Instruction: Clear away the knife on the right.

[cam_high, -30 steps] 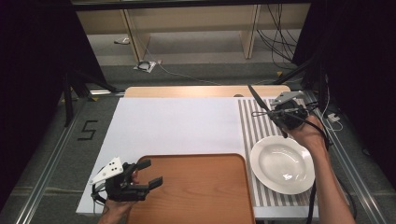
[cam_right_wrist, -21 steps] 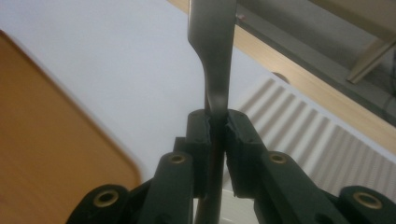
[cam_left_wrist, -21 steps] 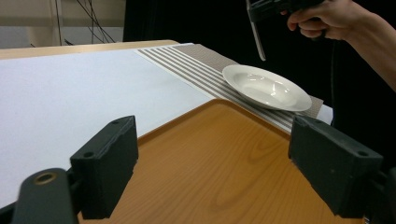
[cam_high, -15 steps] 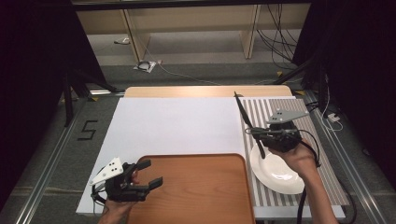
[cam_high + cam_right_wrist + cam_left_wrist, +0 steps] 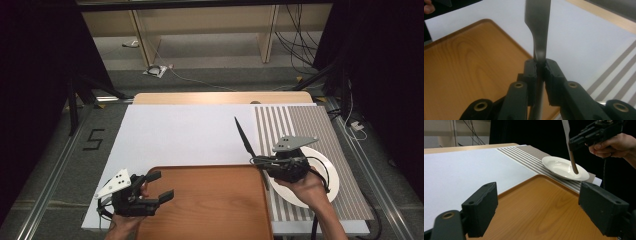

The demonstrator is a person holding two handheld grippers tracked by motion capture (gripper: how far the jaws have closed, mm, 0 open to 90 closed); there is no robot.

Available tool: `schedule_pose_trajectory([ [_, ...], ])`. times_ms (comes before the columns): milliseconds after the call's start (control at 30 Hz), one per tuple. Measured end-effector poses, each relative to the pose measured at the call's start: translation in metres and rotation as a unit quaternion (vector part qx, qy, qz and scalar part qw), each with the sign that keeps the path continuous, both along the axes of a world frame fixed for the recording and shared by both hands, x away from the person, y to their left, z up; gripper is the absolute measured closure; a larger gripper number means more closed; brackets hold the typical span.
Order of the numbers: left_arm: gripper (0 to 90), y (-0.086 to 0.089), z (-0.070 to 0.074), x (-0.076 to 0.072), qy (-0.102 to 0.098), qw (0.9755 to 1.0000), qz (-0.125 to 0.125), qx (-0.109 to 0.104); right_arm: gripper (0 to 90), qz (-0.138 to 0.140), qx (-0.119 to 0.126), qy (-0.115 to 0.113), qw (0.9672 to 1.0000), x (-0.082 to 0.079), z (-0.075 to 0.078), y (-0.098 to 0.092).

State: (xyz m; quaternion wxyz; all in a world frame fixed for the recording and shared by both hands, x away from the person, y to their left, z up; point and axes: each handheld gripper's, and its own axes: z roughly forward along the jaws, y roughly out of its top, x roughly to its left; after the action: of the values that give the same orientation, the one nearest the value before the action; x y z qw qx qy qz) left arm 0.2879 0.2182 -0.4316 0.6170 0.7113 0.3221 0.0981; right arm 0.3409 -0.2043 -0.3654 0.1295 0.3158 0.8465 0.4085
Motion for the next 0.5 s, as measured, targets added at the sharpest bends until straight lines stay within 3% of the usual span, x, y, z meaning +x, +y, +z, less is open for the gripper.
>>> schedule_pose_trajectory([
  [500,15.9,0.0,0.0,0.0,-0.001,1.0,0.0,0.0,80.8,0.028,0.013,0.031,0.999,-0.026,-0.013,0.014],
])
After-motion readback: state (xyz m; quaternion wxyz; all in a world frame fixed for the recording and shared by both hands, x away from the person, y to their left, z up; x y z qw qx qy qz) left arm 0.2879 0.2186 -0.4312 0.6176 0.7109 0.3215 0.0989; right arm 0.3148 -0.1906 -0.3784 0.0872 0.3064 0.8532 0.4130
